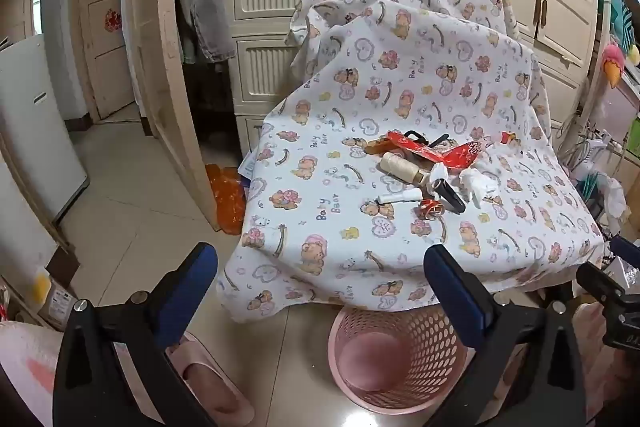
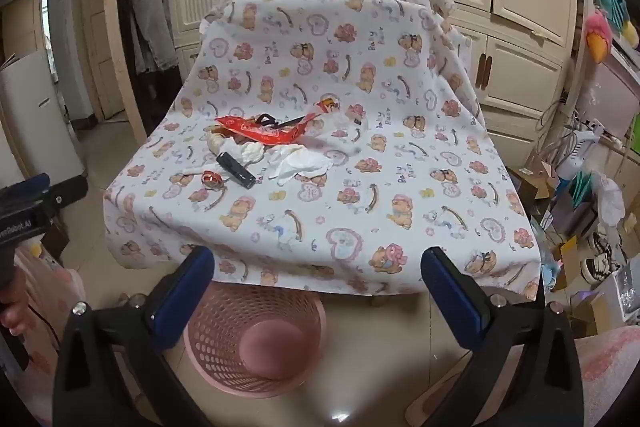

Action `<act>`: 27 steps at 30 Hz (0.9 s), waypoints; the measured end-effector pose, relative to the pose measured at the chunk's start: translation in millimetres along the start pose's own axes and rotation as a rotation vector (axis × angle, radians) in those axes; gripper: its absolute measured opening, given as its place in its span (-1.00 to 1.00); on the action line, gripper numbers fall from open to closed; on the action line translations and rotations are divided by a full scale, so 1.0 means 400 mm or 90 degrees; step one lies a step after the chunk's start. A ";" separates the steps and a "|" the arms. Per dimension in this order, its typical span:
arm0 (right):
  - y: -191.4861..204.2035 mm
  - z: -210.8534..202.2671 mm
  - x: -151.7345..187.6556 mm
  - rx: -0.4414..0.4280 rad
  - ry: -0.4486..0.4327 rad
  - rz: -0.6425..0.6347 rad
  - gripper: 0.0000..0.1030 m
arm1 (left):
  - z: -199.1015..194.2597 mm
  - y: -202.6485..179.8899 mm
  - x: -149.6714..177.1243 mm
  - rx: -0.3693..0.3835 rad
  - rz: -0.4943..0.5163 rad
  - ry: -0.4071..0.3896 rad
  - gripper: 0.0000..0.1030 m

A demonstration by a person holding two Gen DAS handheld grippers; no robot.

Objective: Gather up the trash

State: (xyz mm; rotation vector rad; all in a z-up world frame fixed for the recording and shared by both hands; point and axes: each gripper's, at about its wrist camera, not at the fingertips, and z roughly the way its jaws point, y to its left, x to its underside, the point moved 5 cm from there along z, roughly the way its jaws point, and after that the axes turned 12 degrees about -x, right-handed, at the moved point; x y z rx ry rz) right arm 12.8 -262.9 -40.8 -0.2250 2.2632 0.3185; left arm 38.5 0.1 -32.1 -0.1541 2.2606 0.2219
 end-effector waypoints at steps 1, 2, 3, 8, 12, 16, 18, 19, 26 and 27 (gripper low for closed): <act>0.002 0.001 -0.001 -0.001 0.002 -0.001 1.00 | 0.000 0.000 0.000 0.003 -0.002 0.000 0.98; 0.004 0.001 -0.002 -0.003 0.001 -0.003 1.00 | 0.000 0.000 -0.001 0.002 -0.002 -0.003 0.98; 0.010 -0.003 -0.011 0.005 -0.007 -0.016 1.00 | 0.000 -0.001 -0.002 -0.001 0.000 -0.007 0.98; 0.034 -0.002 -0.008 0.009 -0.016 -0.041 1.00 | 0.013 -0.016 -0.010 -0.012 0.011 -0.010 0.98; 0.041 0.000 -0.001 0.004 -0.009 -0.044 1.00 | 0.000 0.014 -0.007 -0.018 -0.005 -0.017 0.98; 0.044 0.002 0.001 0.008 -0.006 -0.047 1.00 | 0.008 0.008 -0.008 0.002 -0.010 -0.007 0.98; 0.041 0.002 0.002 0.009 -0.004 -0.044 1.00 | 0.008 0.004 -0.006 -0.003 -0.007 -0.009 0.98; 0.036 0.004 0.000 0.006 -0.002 -0.040 1.00 | 0.004 0.005 -0.003 -0.009 -0.008 -0.013 0.98; 0.031 0.004 0.000 0.006 0.000 -0.031 1.00 | 0.004 0.012 -0.002 -0.013 -0.016 -0.018 0.98; 0.031 0.003 -0.001 0.007 0.000 -0.032 1.00 | 0.006 0.012 -0.001 -0.014 -0.017 -0.017 0.98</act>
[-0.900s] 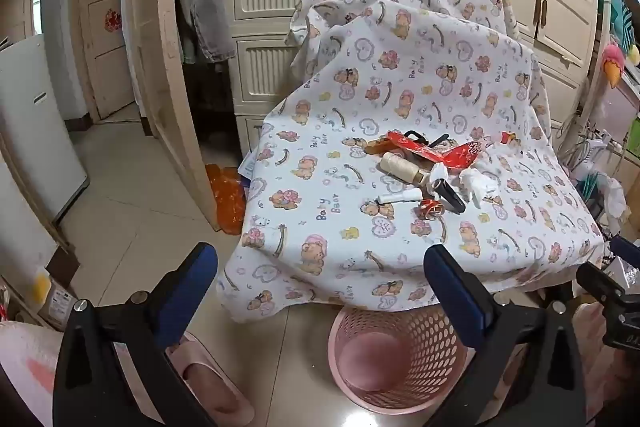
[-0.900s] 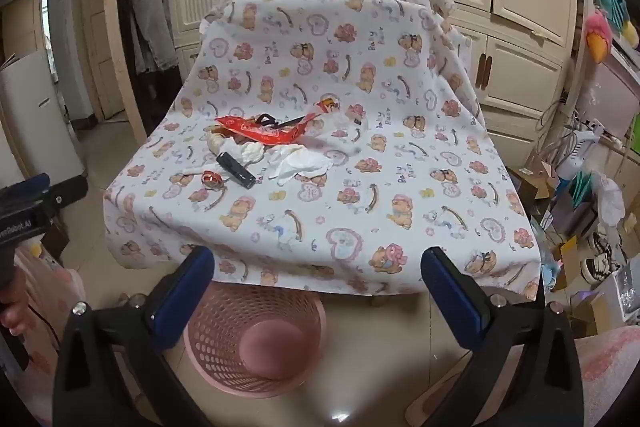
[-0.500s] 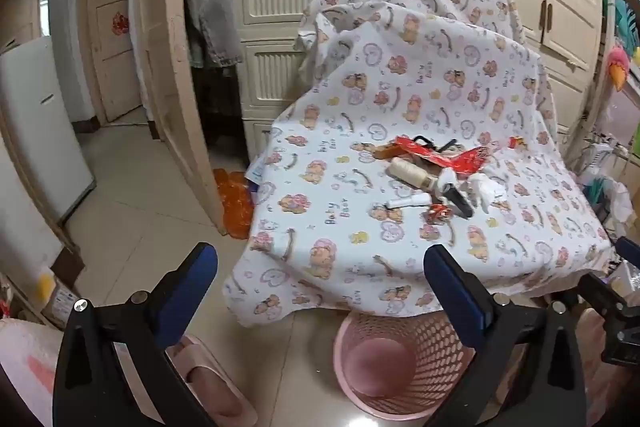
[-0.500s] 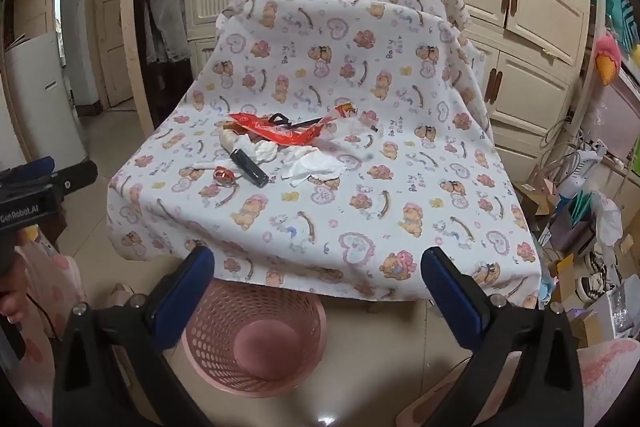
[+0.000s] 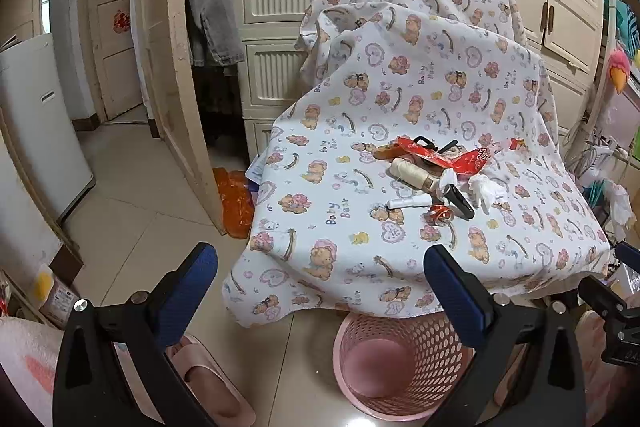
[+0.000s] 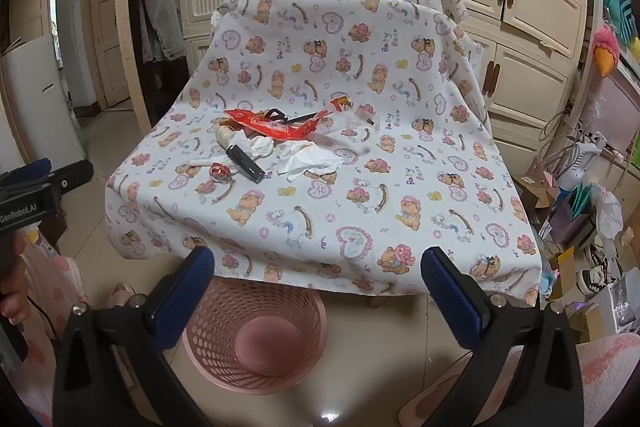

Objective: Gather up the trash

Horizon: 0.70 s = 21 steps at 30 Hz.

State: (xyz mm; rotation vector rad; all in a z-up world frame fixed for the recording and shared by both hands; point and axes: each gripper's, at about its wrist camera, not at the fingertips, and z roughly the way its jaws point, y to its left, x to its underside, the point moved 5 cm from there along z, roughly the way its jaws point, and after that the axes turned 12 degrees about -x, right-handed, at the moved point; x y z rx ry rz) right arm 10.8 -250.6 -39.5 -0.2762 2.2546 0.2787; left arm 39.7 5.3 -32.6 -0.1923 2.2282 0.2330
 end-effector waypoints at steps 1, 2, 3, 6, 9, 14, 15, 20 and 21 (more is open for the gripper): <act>0.000 0.001 0.000 0.001 0.001 -0.002 1.00 | 0.001 0.000 0.001 0.000 -0.001 0.001 0.98; 0.000 0.000 0.001 -0.001 0.001 -0.001 1.00 | 0.002 0.001 0.001 0.001 -0.001 0.000 0.98; 0.000 0.001 0.002 0.001 0.003 -0.002 1.00 | 0.002 0.001 0.001 0.000 0.000 -0.001 0.98; -0.003 0.001 0.002 0.004 0.004 0.001 1.00 | 0.003 0.003 -0.001 0.001 0.000 -0.001 0.98; -0.006 -0.001 0.001 0.004 0.001 0.005 1.00 | 0.004 0.003 -0.004 0.001 0.003 -0.004 0.98; -0.010 -0.002 0.001 0.006 -0.002 0.009 1.00 | 0.003 -0.001 -0.003 0.001 0.005 -0.007 0.98; -0.010 -0.003 0.001 0.007 -0.003 0.009 1.00 | 0.003 -0.002 -0.003 0.002 0.005 -0.009 0.98; -0.013 -0.002 0.001 0.010 -0.003 0.010 1.00 | -0.004 -0.007 -0.002 0.001 0.006 -0.012 0.98; -0.013 -0.001 0.001 0.011 -0.003 0.010 1.00 | -0.004 -0.007 -0.003 0.000 0.006 -0.012 0.98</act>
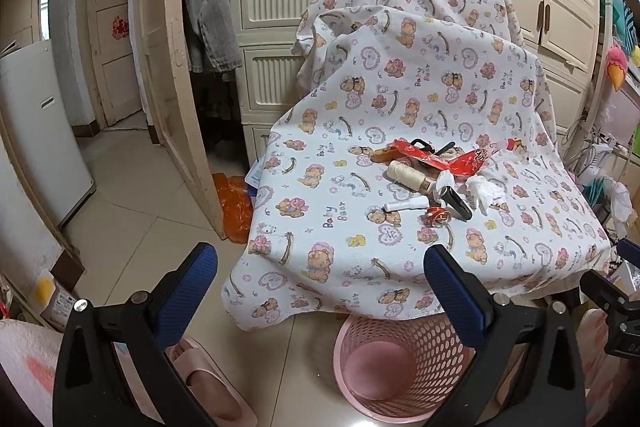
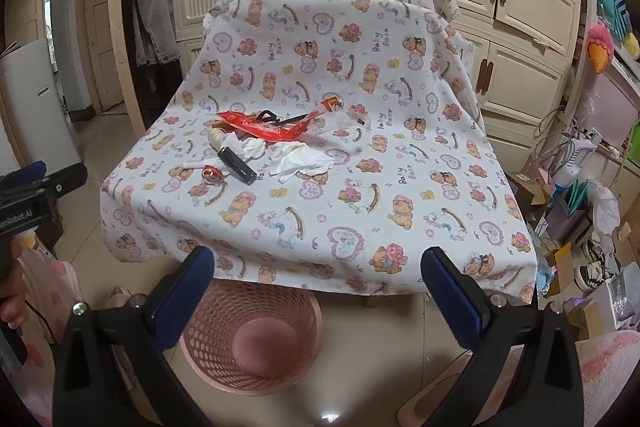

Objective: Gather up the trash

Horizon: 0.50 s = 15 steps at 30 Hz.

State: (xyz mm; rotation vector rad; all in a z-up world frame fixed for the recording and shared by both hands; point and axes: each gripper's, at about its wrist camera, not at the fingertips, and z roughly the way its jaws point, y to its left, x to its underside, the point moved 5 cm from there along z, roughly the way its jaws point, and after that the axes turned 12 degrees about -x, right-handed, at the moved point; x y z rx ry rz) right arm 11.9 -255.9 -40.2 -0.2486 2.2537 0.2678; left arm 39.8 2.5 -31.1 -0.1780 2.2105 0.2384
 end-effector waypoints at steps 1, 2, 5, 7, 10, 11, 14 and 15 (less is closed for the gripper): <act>-0.001 -0.001 0.001 0.001 0.000 0.000 1.00 | 0.000 0.000 0.000 0.001 0.000 0.000 0.98; -0.002 -0.001 0.001 0.002 -0.001 0.001 1.00 | 0.000 0.000 -0.001 0.000 0.000 0.000 0.98; -0.003 -0.001 0.001 0.002 -0.001 0.001 1.00 | 0.000 0.000 0.000 0.001 0.000 0.001 0.98; -0.003 -0.001 0.001 0.002 -0.001 0.000 1.00 | 0.000 0.000 0.000 0.000 0.001 0.001 0.98; -0.004 0.000 0.001 0.002 -0.001 -0.001 1.00 | 0.001 0.001 0.000 0.001 0.000 0.000 0.98; -0.003 -0.001 0.001 0.002 -0.001 0.000 1.00 | 0.001 0.001 0.000 0.000 0.001 0.000 0.98; -0.004 -0.001 0.001 0.003 -0.001 -0.001 1.00 | -0.002 0.001 -0.001 -0.001 0.001 -0.003 0.98; -0.004 -0.001 0.001 0.003 -0.001 0.000 1.00 | -0.002 0.001 -0.003 -0.001 0.000 -0.004 0.98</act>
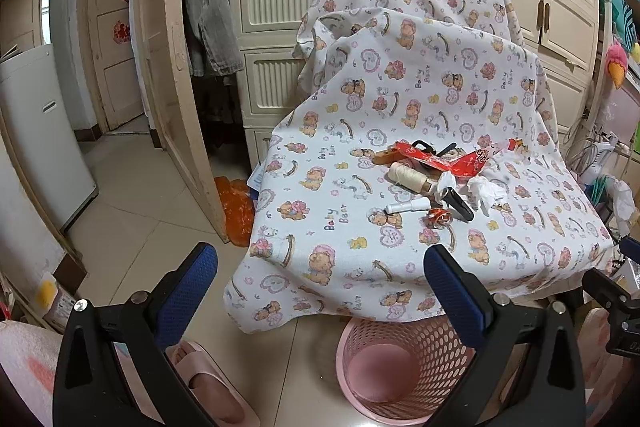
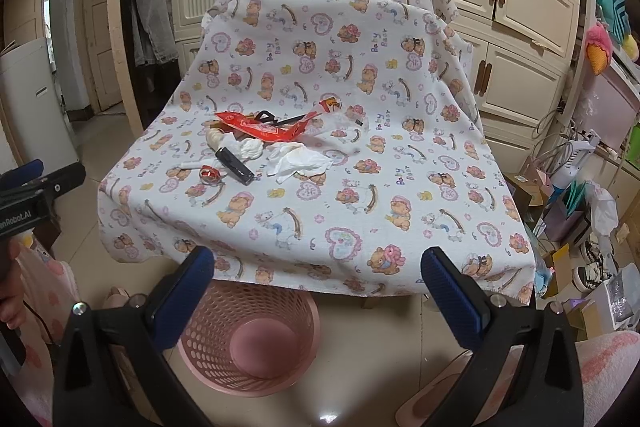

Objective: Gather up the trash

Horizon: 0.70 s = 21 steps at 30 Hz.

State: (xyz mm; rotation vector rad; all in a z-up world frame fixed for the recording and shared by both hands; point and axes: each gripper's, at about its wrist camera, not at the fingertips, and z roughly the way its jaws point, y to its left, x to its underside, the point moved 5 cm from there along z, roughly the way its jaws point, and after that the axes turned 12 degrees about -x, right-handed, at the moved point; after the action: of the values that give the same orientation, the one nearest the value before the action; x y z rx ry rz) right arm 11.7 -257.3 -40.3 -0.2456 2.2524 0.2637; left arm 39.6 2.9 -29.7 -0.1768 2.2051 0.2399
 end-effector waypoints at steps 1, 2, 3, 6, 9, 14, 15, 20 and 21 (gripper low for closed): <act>-0.001 0.001 0.000 0.000 -0.001 0.000 1.00 | 0.000 0.001 -0.001 0.001 -0.001 0.000 0.98; -0.001 0.000 0.000 0.000 0.000 0.000 1.00 | 0.002 0.001 -0.003 0.001 -0.001 0.000 0.98; -0.001 0.000 0.000 0.000 0.000 0.000 1.00 | 0.002 0.001 -0.003 0.000 0.000 0.000 0.98; -0.001 0.000 0.001 0.000 0.000 0.000 1.00 | 0.004 0.003 -0.005 0.000 0.000 0.000 0.98; -0.001 0.000 0.001 -0.001 -0.001 -0.001 1.00 | 0.005 0.003 -0.006 -0.001 0.000 -0.001 0.98; -0.001 0.000 0.001 -0.001 -0.001 0.000 1.00 | 0.008 0.006 -0.007 -0.001 0.001 0.000 0.98; -0.001 0.000 0.001 -0.001 -0.001 0.000 1.00 | 0.006 0.004 -0.006 -0.002 0.001 -0.001 0.98; -0.001 0.000 0.002 -0.001 -0.002 -0.001 1.00 | 0.006 0.004 -0.005 -0.001 0.002 -0.001 0.98; -0.001 0.000 0.003 -0.001 -0.001 -0.001 1.00 | 0.008 0.007 -0.007 -0.001 0.002 -0.002 0.98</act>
State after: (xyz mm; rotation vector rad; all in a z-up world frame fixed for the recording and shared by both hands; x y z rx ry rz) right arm 11.0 -257.7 -41.0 -0.2480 2.2499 0.2656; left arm 42.9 6.4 -29.1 -0.1746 2.2021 0.2439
